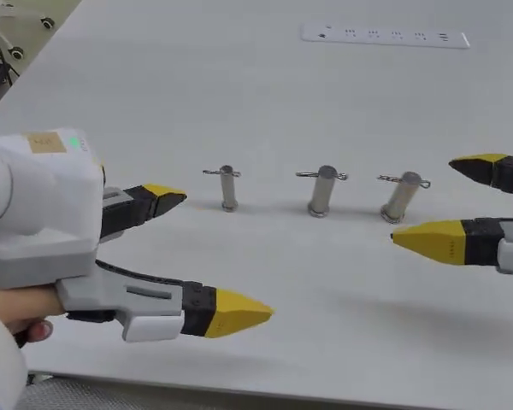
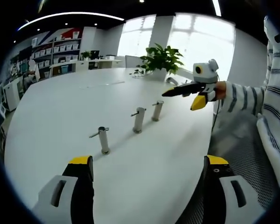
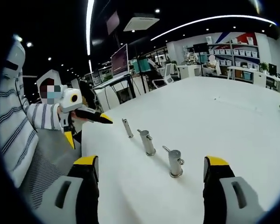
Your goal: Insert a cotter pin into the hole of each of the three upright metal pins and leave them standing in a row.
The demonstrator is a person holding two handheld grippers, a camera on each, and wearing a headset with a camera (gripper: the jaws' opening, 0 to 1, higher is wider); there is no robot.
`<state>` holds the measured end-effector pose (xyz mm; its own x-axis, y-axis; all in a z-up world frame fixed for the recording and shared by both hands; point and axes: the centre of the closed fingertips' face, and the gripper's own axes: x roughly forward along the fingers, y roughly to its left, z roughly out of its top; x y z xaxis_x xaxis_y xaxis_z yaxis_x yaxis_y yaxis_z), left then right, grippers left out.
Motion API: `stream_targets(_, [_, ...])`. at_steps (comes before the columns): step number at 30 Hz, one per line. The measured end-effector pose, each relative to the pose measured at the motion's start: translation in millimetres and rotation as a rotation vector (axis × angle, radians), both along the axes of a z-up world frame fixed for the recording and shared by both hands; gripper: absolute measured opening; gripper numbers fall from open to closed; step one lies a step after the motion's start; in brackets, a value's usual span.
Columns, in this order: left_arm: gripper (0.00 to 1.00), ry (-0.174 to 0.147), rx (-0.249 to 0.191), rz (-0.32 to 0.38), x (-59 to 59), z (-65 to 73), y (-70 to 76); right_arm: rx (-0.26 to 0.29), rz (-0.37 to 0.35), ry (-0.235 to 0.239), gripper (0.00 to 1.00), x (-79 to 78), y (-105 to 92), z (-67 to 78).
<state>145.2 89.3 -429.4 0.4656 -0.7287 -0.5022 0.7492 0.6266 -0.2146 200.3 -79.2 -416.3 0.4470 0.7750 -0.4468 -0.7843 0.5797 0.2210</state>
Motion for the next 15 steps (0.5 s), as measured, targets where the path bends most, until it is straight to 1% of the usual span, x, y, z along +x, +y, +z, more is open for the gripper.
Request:
stream_targets(1, [0.97,0.003,-0.004,0.011,0.3,0.0,2.0,0.001,-0.008,0.011,0.93,-2.8,-2.5,-0.6])
stream_targets(3, [0.98,0.01,-0.009,0.027,0.6,-0.4,5.3,0.001,-0.024,0.017,0.94,-5.9,-5.2,-0.8])
stream_targets(7, [0.98,0.017,-0.013,0.045,-0.3,-2.2,9.5,0.01,-0.063,0.045,0.95,-14.2,-9.2,-1.7])
stream_targets(9, [0.98,0.025,-0.016,0.05,-1.0,-3.4,10.8,-0.004,-0.087,0.055,0.95,-17.5,-13.5,-4.6])
stream_targets(11, [0.98,0.033,-0.014,0.055,-1.8,-4.8,12.6,-0.014,-0.107,0.057,0.95,-19.3,-17.5,-6.7])
stream_targets(15, [0.98,0.049,-0.006,0.063,-3.9,-7.1,16.8,-0.006,-0.143,0.086,0.95,-26.5,-23.2,-11.4])
